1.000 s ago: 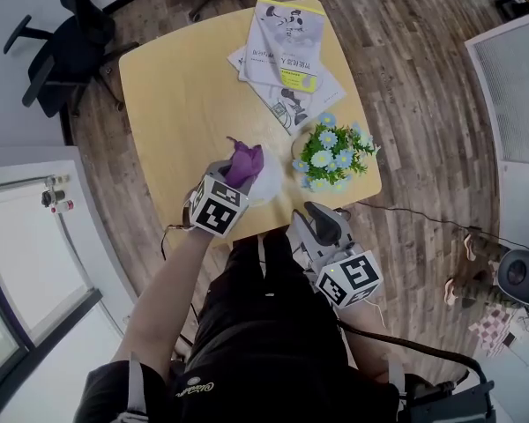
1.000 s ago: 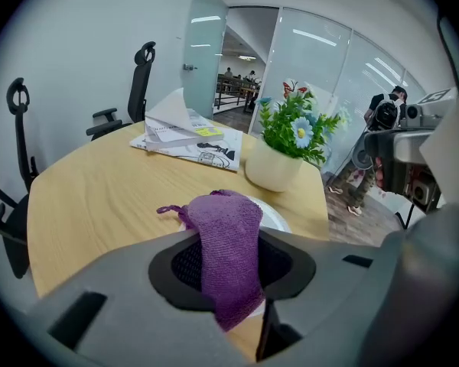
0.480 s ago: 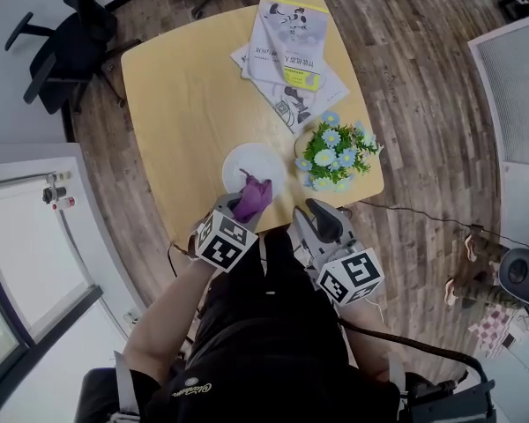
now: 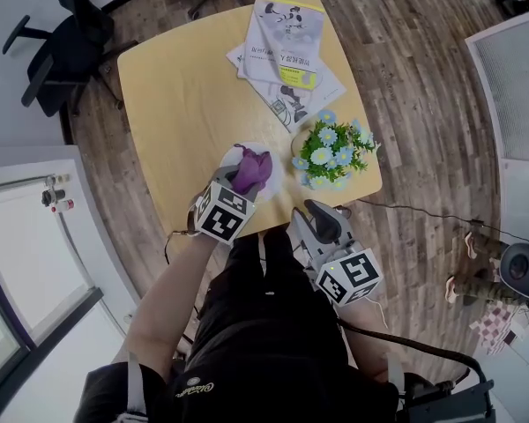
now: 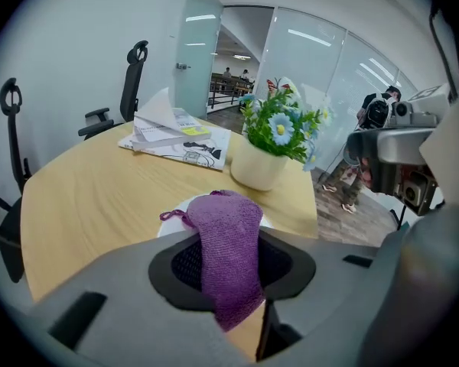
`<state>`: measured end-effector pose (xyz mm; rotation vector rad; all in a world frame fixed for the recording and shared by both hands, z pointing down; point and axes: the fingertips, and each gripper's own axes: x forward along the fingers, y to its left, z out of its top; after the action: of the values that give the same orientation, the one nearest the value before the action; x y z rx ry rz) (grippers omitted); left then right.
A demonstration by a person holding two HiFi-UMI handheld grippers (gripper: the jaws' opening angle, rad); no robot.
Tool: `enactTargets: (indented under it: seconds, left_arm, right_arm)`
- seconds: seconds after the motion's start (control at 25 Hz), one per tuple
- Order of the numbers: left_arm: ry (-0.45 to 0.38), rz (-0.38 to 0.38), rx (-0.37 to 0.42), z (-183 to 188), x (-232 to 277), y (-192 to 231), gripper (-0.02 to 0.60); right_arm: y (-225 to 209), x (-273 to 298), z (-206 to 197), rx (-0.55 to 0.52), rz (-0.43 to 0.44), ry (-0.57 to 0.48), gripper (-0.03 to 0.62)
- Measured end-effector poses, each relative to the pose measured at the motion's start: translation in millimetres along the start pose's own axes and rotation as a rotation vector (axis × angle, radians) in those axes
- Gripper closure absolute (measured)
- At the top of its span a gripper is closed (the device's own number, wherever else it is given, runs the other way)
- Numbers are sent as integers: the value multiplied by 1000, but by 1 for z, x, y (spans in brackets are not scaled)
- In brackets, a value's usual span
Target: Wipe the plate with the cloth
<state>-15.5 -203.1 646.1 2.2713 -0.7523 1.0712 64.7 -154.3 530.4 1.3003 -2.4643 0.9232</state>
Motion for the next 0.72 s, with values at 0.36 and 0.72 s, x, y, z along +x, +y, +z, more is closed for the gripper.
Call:
enactTargets:
  seconds: [0.36, 0.72]
  left_arm:
    - [-8, 36, 8, 23, 7, 26, 456]
    - [38, -51, -3, -20, -2, -22, 456]
  right_arm:
    - [-4, -4, -4, 10, -10, 0, 484]
    - [-4, -2, -1, 29, -8, -13, 484]
